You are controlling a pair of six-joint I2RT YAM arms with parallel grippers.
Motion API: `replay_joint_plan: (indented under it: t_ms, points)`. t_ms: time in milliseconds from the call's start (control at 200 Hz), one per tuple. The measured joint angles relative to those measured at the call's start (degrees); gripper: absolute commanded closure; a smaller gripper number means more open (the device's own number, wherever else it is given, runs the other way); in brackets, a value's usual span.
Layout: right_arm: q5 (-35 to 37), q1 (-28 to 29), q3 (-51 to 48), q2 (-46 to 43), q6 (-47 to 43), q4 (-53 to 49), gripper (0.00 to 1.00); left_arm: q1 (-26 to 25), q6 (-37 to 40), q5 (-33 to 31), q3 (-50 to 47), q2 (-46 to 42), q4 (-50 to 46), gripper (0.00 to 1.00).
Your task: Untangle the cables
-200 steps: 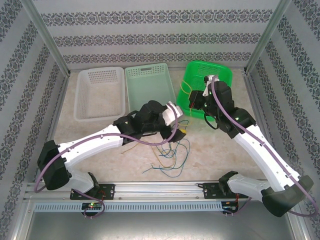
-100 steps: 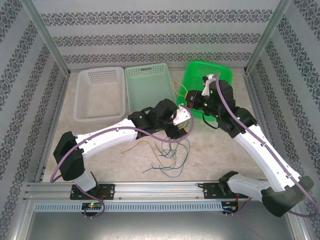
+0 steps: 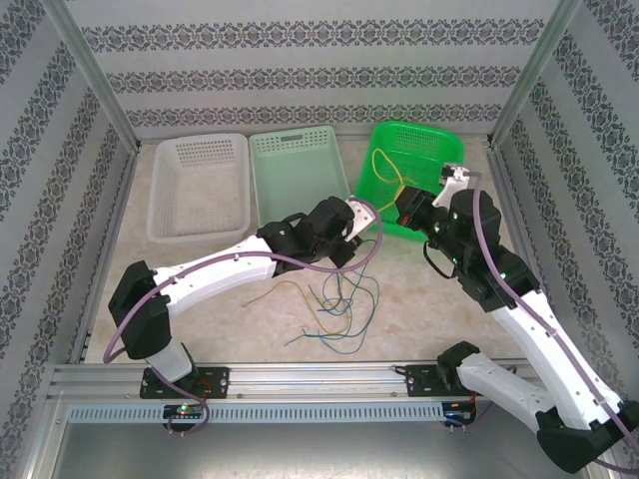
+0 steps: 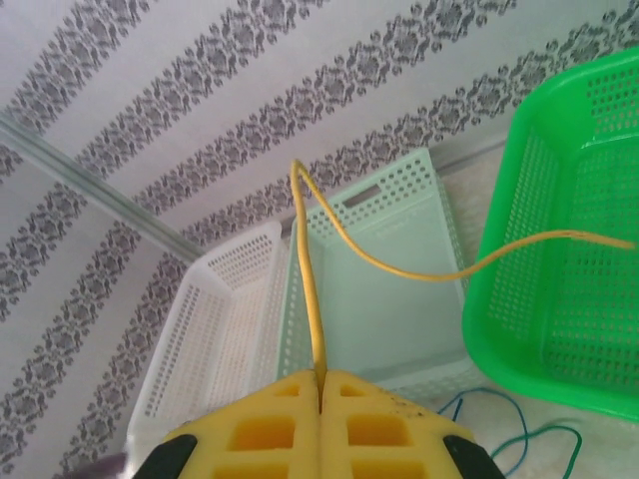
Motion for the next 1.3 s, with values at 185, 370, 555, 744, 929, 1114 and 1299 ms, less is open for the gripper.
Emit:
replay_joint_plan:
  t_ms: [185,370,555,744,929,1114,1299]
  points:
    - [6.9,3.9,-9.7,-5.6,2.2,6.8,1.0,1.2,-10.7,2.4,-1.9,-1.2,2.3,0.88]
    - [9.2,5.8,-13.8,-6.1,2.8,10.2,1.0,2.6,-18.1,10.8,-3.3,-1.2,6.2,0.37]
    - [9.9,5.7,-11.8,-3.6,-1.1,9.8,1.0,2.6,-20.0,18.3,-3.6,-3.1,7.6,0.0]
    - [8.2,4.9,-6.3,-0.5,-5.0,9.0,1.0,4.5,-21.3,17.3,-10.0,-13.7,8.6,0.01]
    - [4.0,4.5,-4.5,3.2,-7.7,8.6,1.0,20.0,-34.2,25.2,-15.2,-17.4,18.0,0.0]
    - [2.4,5.8,-4.3,5.0,-11.3,7.7,1.0,25.9,-50.9,35.5,-14.1,-11.2,28.5,0.0]
    - [3.4,9.0,-3.0,6.1,-15.3,7.3,1.0,25.8,-70.4,42.3,-12.6,-3.6,45.7,0.0]
